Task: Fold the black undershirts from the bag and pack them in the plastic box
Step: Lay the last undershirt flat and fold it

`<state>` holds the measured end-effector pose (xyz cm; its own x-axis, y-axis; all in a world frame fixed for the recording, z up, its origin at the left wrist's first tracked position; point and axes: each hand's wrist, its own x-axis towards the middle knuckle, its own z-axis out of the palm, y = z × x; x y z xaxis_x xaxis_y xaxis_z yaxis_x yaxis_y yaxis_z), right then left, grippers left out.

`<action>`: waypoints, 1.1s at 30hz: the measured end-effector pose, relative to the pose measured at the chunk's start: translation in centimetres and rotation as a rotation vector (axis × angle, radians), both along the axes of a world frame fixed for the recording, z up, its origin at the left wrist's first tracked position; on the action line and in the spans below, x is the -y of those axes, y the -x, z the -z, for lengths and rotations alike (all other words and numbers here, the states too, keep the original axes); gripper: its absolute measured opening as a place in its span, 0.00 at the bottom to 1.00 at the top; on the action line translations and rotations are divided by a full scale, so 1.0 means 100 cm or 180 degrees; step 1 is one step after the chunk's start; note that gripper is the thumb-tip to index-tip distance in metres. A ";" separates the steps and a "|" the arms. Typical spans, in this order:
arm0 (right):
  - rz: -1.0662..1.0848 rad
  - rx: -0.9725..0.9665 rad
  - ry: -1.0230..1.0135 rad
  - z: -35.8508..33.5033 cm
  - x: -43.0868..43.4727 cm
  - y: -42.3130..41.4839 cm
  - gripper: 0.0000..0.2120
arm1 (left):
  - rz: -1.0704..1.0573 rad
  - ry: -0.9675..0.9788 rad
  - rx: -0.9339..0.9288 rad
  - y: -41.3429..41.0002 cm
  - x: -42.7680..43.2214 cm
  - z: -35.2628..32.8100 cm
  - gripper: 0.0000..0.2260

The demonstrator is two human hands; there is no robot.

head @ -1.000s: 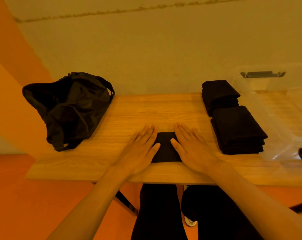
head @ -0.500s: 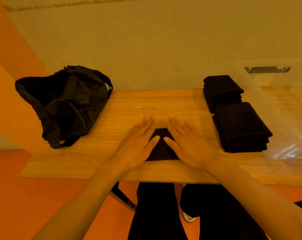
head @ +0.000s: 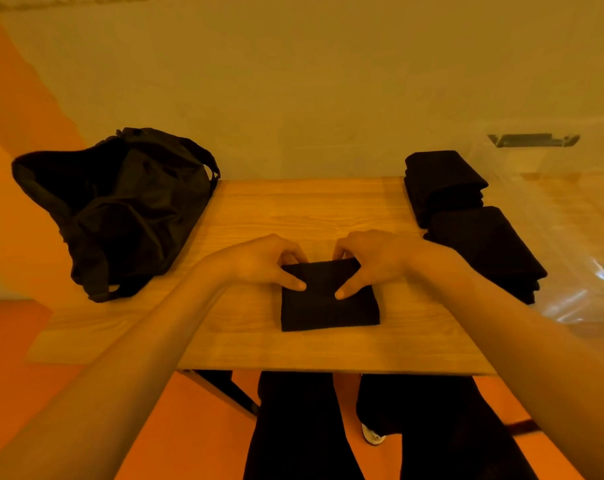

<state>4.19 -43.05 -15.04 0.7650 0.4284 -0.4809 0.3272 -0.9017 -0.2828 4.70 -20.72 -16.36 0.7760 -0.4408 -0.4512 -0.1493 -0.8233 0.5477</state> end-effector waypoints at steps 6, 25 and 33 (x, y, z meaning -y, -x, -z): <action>-0.0005 -0.0603 0.0152 -0.002 -0.004 -0.010 0.30 | 0.0358 -0.0189 -0.0385 -0.007 0.005 -0.002 0.16; 0.2923 0.1444 -0.2241 -0.046 0.078 0.095 0.16 | -0.1402 0.2927 -0.0792 -0.010 0.116 -0.054 0.17; 0.3461 0.2598 -0.1339 -0.042 0.092 0.105 0.22 | -0.1026 0.2518 -0.0498 -0.051 0.211 -0.057 0.16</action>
